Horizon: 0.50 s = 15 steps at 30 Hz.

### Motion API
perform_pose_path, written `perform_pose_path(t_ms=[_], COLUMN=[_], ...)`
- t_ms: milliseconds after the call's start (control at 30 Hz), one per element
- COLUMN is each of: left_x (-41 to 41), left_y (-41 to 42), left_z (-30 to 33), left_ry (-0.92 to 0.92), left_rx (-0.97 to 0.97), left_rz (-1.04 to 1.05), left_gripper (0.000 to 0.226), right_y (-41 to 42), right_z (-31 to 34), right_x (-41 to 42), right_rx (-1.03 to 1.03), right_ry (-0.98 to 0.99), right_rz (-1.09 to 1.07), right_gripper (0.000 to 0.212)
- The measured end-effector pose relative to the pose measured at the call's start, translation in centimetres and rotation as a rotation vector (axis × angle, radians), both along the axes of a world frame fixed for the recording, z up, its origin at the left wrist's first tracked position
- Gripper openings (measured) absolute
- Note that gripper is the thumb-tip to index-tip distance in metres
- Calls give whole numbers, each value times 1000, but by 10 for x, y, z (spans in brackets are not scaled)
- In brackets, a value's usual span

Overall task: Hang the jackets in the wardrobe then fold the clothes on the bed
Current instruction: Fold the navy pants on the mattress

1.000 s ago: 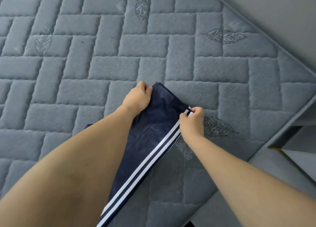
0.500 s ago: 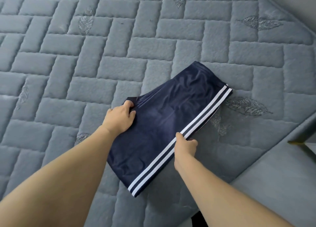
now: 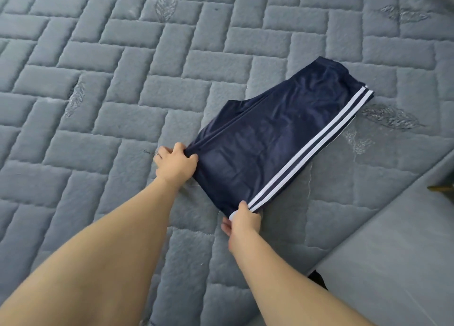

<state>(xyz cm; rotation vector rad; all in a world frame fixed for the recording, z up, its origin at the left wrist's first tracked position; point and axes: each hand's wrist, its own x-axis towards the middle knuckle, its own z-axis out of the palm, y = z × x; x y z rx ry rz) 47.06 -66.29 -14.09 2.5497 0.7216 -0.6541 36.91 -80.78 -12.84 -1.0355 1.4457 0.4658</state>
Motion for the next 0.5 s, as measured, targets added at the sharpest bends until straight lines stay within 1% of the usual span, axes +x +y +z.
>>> perform_pose_path(t_ms=[33, 100, 167, 300, 367, 400, 433, 500], left_x=[0, 4, 9, 22, 32, 38, 44, 59], left_y=[2, 5, 6, 2, -4, -9, -14, -27], left_z=[2, 5, 9, 26, 40, 47, 55, 71], left_ry=[8, -10, -36, -64, -99, -115, -124, -131], left_rx=[-30, -106, -217, -386, -472, -513, -543, -567], left_rz=[51, 88, 134, 296, 346, 351, 341, 303], left_gripper=[23, 23, 24, 13, 16, 18, 19, 19], right_y=[6, 13, 14, 11, 6, 1, -6, -21], right_z=[3, 5, 9, 22, 32, 36, 42, 55], right_x=[-1, 0, 1, 7, 16, 22, 29, 46], right_rx=[-3, -50, -110, -171, -198, -217, -237, -234], right_ry=[-9, -28, -47, -48, -35, -28, -26, -81], right_rz=[-26, -44, -67, -154, -219, -261, -297, -341], right_gripper=[20, 24, 25, 23, 22, 27, 37, 56])
